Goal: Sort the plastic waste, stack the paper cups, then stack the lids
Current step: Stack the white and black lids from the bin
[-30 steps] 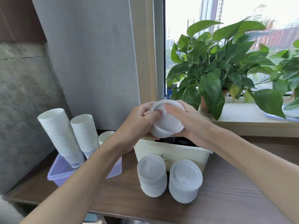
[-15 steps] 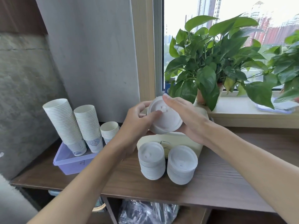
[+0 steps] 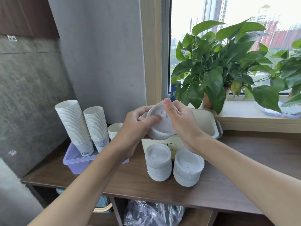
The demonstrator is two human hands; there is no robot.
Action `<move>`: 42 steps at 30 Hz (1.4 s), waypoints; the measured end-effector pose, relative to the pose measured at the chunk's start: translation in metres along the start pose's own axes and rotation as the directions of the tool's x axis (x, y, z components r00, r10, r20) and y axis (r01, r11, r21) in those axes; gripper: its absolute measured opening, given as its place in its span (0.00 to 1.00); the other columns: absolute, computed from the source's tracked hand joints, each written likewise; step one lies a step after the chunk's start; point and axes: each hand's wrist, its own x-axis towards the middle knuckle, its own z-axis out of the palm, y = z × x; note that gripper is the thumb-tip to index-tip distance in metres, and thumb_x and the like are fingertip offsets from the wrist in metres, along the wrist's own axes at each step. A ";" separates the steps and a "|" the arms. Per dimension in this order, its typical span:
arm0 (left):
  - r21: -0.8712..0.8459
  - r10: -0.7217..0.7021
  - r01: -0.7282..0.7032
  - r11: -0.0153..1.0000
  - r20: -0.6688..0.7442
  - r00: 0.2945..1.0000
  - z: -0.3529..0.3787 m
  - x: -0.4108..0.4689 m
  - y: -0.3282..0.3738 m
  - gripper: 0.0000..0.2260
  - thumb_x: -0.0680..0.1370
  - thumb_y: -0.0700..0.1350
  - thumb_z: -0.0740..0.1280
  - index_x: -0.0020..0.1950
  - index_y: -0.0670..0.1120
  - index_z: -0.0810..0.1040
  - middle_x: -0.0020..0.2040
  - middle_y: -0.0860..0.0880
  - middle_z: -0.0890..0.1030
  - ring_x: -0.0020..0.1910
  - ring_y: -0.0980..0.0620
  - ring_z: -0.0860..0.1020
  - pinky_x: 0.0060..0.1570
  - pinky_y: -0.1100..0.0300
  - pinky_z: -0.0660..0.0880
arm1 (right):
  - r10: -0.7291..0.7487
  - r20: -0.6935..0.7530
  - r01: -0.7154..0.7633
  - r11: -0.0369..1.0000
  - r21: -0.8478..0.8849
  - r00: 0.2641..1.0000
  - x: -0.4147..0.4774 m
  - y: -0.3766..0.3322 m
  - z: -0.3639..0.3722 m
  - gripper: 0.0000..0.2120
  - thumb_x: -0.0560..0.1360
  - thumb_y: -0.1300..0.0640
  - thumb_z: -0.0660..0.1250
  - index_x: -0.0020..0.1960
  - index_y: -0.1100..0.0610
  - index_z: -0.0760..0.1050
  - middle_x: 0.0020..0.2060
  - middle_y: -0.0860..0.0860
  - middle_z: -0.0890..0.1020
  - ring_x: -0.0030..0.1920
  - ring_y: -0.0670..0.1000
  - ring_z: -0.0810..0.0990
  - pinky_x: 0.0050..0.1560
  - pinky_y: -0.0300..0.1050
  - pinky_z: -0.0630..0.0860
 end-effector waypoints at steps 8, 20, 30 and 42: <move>-0.034 -0.021 0.016 0.999 -0.127 0.992 -0.009 -0.012 -0.007 0.14 0.77 0.48 0.73 0.62 0.49 0.80 0.54 0.46 0.85 0.56 0.44 0.83 0.54 0.41 0.82 | 0.111 0.128 -0.125 0.986 0.112 0.986 -0.002 0.008 0.021 0.26 0.75 0.33 0.60 0.57 0.55 0.76 0.46 0.56 0.82 0.45 0.52 0.83 0.48 0.50 0.82; -0.013 -0.081 0.080 0.997 -0.088 0.993 -0.040 -0.018 -0.010 0.09 0.81 0.43 0.67 0.60 0.44 0.82 0.47 0.45 0.84 0.44 0.49 0.83 0.37 0.58 0.79 | 0.067 0.162 -0.076 0.996 0.047 0.985 -0.002 0.013 0.047 0.11 0.78 0.48 0.65 0.55 0.54 0.78 0.50 0.56 0.83 0.53 0.57 0.82 0.57 0.61 0.78; -0.117 -0.302 0.284 0.952 -0.192 0.934 -0.051 -0.027 -0.042 0.06 0.80 0.47 0.68 0.54 0.52 0.83 0.48 0.49 0.85 0.46 0.46 0.82 0.47 0.46 0.82 | 0.119 0.322 -0.035 0.966 -0.255 0.939 -0.002 0.030 0.044 0.13 0.79 0.45 0.61 0.57 0.53 0.76 0.50 0.51 0.82 0.52 0.51 0.81 0.54 0.48 0.78; -0.155 -0.531 0.509 0.847 -0.310 0.788 -0.056 -0.042 -0.106 0.09 0.80 0.47 0.67 0.59 0.47 0.79 0.54 0.44 0.81 0.47 0.45 0.78 0.36 0.56 0.76 | -0.011 0.260 0.235 0.465 -0.853 0.965 0.006 0.055 0.008 0.12 0.78 0.53 0.60 0.59 0.48 0.75 0.56 0.46 0.80 0.59 0.52 0.74 0.56 0.48 0.60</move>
